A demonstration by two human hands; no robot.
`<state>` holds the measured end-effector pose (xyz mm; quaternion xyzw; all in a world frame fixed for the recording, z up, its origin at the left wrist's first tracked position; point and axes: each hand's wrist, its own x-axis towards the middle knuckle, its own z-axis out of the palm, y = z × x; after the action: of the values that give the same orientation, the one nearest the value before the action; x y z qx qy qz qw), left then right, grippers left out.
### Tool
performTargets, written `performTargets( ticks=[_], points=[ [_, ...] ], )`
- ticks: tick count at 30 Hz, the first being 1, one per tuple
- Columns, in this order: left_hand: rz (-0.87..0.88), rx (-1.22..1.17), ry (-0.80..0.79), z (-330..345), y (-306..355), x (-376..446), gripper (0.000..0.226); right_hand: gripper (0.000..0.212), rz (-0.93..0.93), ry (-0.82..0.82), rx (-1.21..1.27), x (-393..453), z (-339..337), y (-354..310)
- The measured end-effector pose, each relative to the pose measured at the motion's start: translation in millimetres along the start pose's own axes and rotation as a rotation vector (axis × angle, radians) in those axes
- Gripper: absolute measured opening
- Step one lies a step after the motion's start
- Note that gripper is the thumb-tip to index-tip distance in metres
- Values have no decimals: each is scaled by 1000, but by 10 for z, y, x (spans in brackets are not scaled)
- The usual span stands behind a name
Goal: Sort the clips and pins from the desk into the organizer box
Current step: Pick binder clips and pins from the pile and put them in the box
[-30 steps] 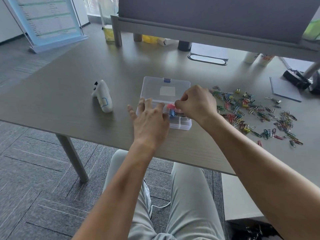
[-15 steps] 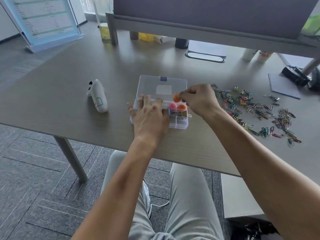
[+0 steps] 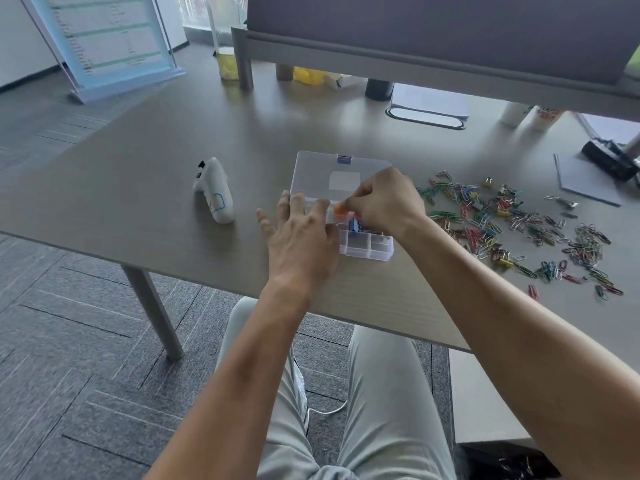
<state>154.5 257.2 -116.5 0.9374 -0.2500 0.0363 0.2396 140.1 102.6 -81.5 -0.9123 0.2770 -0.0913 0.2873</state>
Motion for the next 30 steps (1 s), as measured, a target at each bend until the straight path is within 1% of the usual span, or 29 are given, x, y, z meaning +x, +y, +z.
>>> performTargets(
  ticks=[5, 7, 9, 12, 15, 19, 21, 25, 27, 30],
  points=[
    [38, 14, -48, 17, 47, 5, 42, 13, -5, 21, -68, -5, -35, 14],
    [34, 20, -35, 25, 72, 11, 40, 12, -21, 59, -55, -18, -65, 47],
    [40, 42, -20, 18, 132, 24, 41, 15, -28, 107, -25, -49, -136, 141],
    [100, 36, -9, 0, 329, 43, 46, 19, -19, 176, -34, -176, -324, 421],
    [184, -10, -7, 51, 628, 27, 47, 22, 40, 244, -78, -380, -542, 814],
    [299, -36, -79, 209, 1045, -61, 50, 25, 102, 312, -133, -667, -807, 1334],
    [345, -32, -103, 306, 1212, -121, 48, 23, 103, 337, -150, -798, -920, 1538],
    [358, -37, -143, 508, 1422, -222, 47, 11, 82, 339, -166, -1000, -1053, 1833],
    [360, -34, -131, 578, 1479, -245, 48, 12, 66, 327, -158, -1068, -1076, 1943],
    [344, -32, -99, 615, 1545, -269, 44, 19, 47, 319, -148, -1116, -1078, 2053]
  ],
)
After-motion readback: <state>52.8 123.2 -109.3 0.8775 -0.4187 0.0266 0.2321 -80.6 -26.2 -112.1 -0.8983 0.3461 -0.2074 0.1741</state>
